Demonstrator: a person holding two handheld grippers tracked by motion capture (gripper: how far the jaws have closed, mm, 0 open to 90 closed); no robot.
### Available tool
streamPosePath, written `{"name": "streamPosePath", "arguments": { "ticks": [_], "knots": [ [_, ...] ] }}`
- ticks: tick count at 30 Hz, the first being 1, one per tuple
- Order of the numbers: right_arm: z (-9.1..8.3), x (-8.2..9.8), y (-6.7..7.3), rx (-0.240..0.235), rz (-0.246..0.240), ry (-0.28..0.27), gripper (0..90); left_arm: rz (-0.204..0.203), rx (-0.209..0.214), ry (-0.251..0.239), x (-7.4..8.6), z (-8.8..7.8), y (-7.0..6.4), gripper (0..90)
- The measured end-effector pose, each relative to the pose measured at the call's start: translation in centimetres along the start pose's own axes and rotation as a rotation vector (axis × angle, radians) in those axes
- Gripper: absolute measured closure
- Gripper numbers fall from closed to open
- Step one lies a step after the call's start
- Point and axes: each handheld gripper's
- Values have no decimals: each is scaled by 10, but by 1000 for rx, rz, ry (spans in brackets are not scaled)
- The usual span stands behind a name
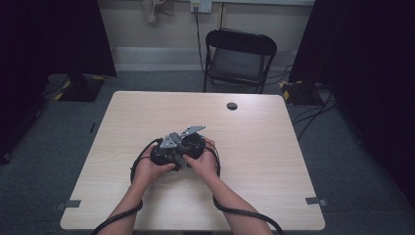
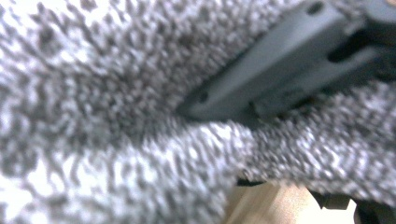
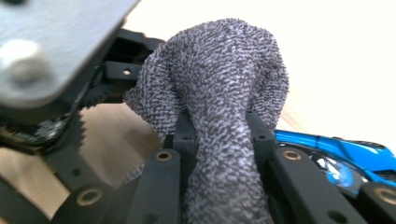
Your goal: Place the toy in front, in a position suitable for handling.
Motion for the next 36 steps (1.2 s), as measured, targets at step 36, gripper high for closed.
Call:
{"name": "streamPosePath", "arguments": {
  "ticks": [36],
  "knots": [
    [3, 1, -28, 54, 1, -34, 724, -7, 4, -1, 0, 0, 0, 246]
  ]
}}
Point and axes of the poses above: each handheld gripper's, and its own axes: z roughly forward along the jaws, x roughly out of its underside, y roughly to its left, and after that the axes turned 12 degrees about -y, right-handed
